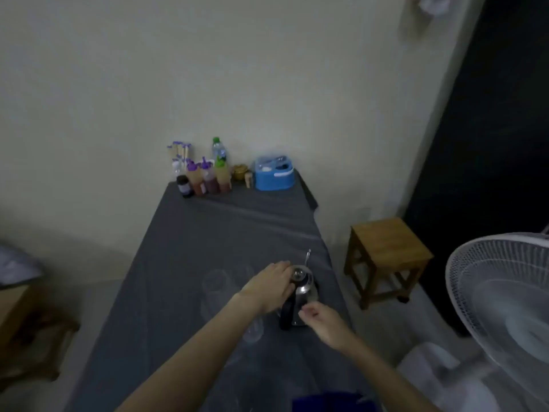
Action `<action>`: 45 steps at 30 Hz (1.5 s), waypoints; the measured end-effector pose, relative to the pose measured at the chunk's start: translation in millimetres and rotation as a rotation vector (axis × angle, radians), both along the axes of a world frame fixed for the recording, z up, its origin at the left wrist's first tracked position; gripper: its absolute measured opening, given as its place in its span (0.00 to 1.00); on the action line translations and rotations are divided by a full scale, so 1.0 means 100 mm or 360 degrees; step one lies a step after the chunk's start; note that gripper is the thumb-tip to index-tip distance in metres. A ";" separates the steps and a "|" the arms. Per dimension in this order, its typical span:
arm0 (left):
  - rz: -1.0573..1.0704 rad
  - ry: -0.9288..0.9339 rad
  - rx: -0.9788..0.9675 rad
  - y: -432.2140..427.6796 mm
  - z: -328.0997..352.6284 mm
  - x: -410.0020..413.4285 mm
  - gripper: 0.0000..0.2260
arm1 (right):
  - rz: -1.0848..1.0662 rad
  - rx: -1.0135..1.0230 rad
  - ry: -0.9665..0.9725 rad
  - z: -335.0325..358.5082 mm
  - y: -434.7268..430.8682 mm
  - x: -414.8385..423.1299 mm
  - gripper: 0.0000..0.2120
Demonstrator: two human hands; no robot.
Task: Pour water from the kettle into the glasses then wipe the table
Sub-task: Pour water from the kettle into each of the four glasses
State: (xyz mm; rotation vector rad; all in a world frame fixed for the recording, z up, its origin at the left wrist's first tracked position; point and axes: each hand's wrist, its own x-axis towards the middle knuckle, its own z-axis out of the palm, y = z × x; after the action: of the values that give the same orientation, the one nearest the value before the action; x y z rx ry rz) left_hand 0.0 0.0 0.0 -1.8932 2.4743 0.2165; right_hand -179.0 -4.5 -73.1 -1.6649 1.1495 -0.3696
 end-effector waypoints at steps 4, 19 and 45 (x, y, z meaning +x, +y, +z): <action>-0.0004 0.0108 -0.0048 0.00 -0.16 -0.10 0.22 | 0.0034 0.0350 -0.0110 -0.19 0.06 0.18 0.15; 0.0074 -0.0076 -0.0003 0.01 -0.54 -0.33 0.28 | -0.0057 0.0351 -0.0420 -0.30 0.05 -0.01 0.17; 0.0155 -0.0039 -0.0060 0.26 -0.48 -0.77 0.31 | -0.1116 0.0511 -0.0755 -0.35 -0.28 -0.43 0.11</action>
State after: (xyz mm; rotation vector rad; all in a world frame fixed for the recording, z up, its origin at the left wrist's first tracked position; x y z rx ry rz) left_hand -76.9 26.1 -47.9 -2.0204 2.3901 0.1484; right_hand -221.9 -32.6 -108.4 -0.7923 1.3079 -0.9113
